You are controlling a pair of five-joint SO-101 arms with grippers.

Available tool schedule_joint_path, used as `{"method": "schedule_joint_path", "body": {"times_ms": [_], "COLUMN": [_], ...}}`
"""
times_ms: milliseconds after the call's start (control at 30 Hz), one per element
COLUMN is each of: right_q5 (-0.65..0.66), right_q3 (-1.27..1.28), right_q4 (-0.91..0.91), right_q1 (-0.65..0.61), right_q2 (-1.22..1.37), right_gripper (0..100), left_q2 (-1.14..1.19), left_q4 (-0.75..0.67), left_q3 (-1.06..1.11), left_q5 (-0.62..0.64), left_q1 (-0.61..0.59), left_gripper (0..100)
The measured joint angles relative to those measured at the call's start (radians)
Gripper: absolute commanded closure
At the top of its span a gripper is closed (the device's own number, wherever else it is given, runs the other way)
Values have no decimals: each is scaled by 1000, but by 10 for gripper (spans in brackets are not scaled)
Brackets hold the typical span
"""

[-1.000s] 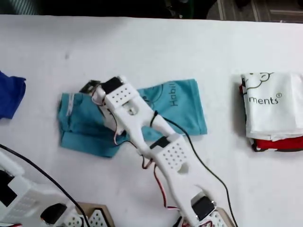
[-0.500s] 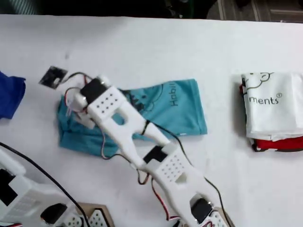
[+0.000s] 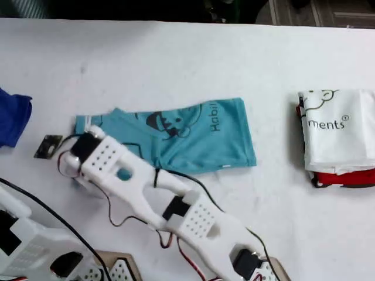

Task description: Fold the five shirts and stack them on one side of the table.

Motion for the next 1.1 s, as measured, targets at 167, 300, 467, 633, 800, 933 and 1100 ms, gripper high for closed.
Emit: {"method": "schedule_joint_path", "body": {"times_ms": [167,300,467,633,800,933,1100], "right_q5": [-3,-6,-6,-8,-6,-5,-5], "right_q3": [11,9,-3,-5,2,12,17], "right_q4": [-66,-112,-117,-130,-94,-25,-6], "right_q1": [2,-9,-6,9,6,0,0], "right_q2": [41,126,158,160,137,97,32], "right_gripper": [714,716,865,962,980,980,973], "left_q2": [0,0,0,0,0,0,0], "left_q4": [0,0,0,0,0,0,0], "left_q3": [0,0,0,0,0,0,0], "left_q5": [-2,-2,-2,-2,-2,-2,-2], "left_q1": [3,0,3,2,2,2,2], "left_gripper": [973,973,973,973,973,973,973]}}
